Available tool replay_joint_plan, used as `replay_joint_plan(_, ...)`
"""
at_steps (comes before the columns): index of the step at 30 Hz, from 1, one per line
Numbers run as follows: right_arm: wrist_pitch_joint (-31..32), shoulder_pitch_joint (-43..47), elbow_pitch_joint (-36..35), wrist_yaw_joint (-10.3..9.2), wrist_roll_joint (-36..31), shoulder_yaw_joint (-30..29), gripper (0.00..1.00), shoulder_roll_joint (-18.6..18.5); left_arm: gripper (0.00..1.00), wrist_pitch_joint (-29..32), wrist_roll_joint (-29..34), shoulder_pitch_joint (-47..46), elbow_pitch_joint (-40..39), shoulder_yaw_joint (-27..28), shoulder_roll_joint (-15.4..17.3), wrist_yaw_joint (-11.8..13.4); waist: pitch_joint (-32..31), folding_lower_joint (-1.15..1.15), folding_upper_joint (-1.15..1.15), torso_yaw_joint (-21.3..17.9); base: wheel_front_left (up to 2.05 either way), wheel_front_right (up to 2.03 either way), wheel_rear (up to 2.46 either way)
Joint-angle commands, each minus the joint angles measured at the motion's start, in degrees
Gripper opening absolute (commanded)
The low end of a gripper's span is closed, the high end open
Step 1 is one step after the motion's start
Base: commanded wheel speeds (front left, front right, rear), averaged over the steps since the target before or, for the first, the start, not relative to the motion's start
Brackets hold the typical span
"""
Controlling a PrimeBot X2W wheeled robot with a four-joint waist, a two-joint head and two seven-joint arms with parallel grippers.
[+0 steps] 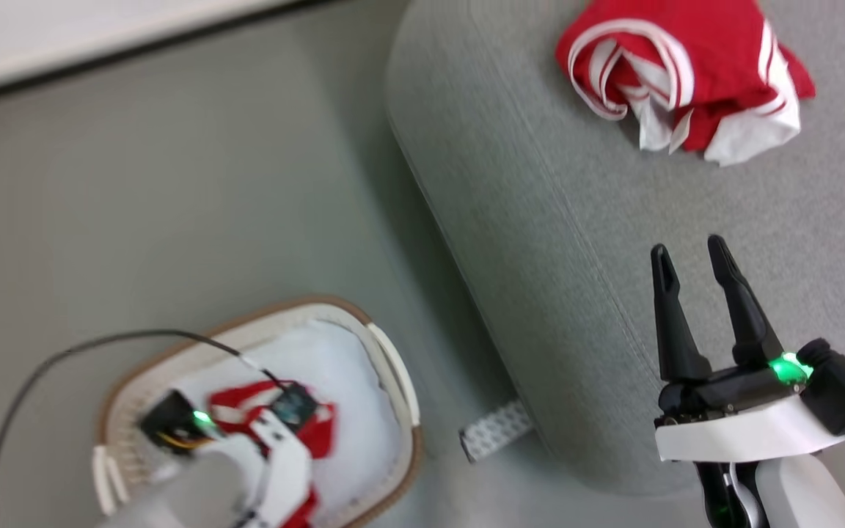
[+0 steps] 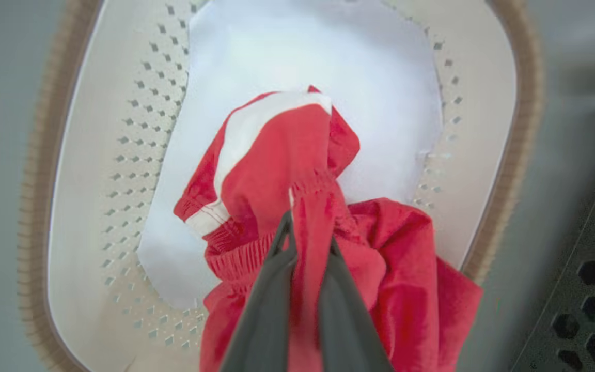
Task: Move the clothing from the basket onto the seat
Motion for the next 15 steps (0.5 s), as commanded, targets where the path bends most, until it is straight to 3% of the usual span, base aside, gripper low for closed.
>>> replay_joint_plan(1, -0.15, 1.40, 0.98, -0.15, -0.79, -0.37, 1.00, -0.10, 0.00, -1.85, -0.65, 1.97, 0.05, 0.22, -1.60, 0.06, -6.49, 0.00, 0.00, 4.35, 0.00, 0.00, 0.00)
replay_joint_plan(7, -0.15, 3.12, 3.60, -0.15, -3.68, -2.10, 1.00, -0.12, 0.00, -9.25, -4.40, 3.39, 0.09, 1.90, -6.71, 0.07, -14.36, 0.00, 0.00, 10.25, 0.00, 0.00, 0.00)
replay_joint_plan(15, -0.15, 5.35, 6.01, -0.15, -6.48, -2.99, 1.00, -0.16, 0.00, -16.61, -11.54, 4.11, -2.24, 6.75, -9.27, 0.07, -22.45, 0.00, 0.00, 17.01, 0.00, 0.00, 0.00)
